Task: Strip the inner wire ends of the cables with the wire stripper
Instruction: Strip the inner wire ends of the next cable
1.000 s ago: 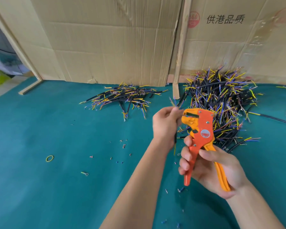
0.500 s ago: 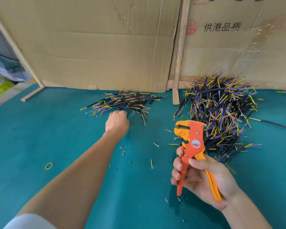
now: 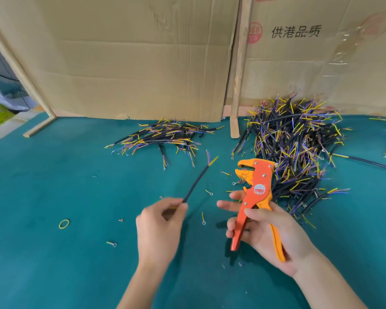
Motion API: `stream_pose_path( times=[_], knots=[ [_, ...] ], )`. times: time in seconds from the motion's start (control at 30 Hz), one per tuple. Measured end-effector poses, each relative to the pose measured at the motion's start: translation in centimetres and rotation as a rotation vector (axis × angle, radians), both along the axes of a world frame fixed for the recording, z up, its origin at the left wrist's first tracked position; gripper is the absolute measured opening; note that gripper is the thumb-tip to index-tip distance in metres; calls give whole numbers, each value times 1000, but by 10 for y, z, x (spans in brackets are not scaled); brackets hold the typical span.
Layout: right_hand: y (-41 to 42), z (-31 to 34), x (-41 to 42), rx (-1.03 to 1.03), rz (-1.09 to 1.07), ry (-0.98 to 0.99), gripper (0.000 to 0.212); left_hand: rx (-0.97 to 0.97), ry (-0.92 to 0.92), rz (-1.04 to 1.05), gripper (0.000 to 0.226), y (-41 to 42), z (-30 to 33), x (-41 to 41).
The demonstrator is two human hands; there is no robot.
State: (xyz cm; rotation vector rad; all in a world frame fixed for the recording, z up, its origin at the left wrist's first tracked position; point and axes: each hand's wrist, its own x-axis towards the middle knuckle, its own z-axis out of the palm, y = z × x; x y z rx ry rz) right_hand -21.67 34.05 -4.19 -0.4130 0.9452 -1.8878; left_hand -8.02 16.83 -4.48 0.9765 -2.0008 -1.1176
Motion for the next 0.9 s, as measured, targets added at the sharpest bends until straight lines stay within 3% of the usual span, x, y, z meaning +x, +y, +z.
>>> stream_pose_path(
  times=[0.17, 0.33, 0.37, 0.43, 0.53, 0.63, 0.8, 0.9],
  knots=[
    [4, -1, -6, -41, -80, 54, 51, -58, -35, -151, 36, 41, -16, 25],
    [7, -1, -12, -43, -121, 64, 58, -286, -295, -235, 11, 41, -12, 23],
    [7, -1, -12, -44, -123, 66, 57, -345, -343, -258, 14, 43, -6, 19],
    [7, -1, -11, -36, -121, 80, 54, -320, -272, -321, 24, 47, 5, 4],
    [6, -3, -10, -10, -131, 101, 50, -101, -134, -456, 19, 54, 11, -25],
    [6, -3, -11, 22, -154, 114, 50, -18, -94, -457, 27, 52, 5, -43],
    [3, -5, -11, 96, -212, 154, 56, -104, -83, -340, 47, 49, -10, -60],
    [2, -6, -9, 133, -217, 148, 58, -107, -38, -271, 47, 46, -18, -64]
  ],
)
